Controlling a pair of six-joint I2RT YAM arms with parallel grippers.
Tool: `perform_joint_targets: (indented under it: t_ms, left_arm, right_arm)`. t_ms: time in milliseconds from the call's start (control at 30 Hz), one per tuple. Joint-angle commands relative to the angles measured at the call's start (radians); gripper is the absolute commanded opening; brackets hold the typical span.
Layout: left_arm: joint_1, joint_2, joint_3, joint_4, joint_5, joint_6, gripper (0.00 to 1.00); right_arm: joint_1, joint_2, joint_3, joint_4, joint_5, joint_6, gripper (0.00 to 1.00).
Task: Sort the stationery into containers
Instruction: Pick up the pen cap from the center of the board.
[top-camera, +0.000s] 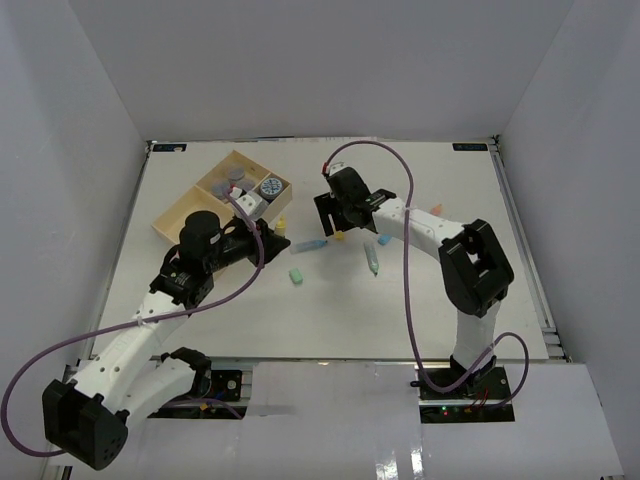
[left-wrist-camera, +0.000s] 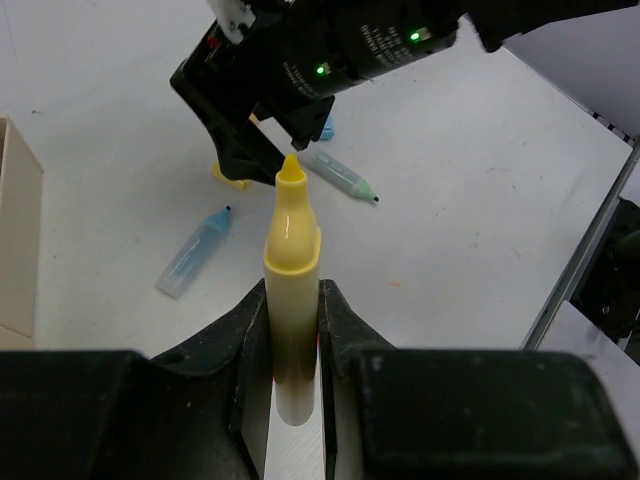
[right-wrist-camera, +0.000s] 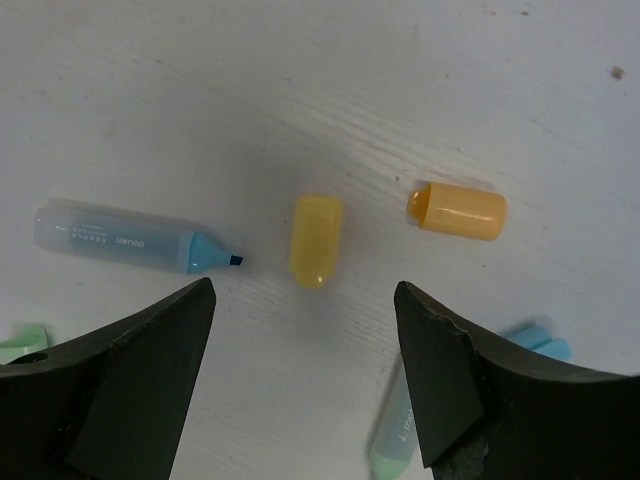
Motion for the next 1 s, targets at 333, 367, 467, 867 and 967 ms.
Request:
perform_joint_targets:
  t_ms: [333,367,467,867,967]
  left_arm:
    - [0.006,-0.031,-0.019,0.016,-0.018,0.015,0.04]
    - [0.006,-0.029,-0.019,0.016,-0.016,0.015,0.04]
    - [0.006,-0.026,-0.019,0.014,-0.015,0.014,0.04]
    - [0.006,-0.023,-0.019,0.013,-0.004,0.015,0.06]
    - [0.006,-0.021,-0.019,0.013,-0.002,0.015,0.06]
  right_arm:
    - [-0.032,0.230,0.275,-0.145,-0.035,0.001,0.63]
    - [-0.033,0.248,0.284,-0.159,-0.035,0.005,0.63]
    - [-0.033,0.273,0.311,-0.177,-0.031,0.018,0.60]
    - [-0.037,0.324,0.301,-0.186,-0.034,0.031,0.52]
    - [-0.037,0.330,0.300,-0.186,-0.031,0.031,0.50]
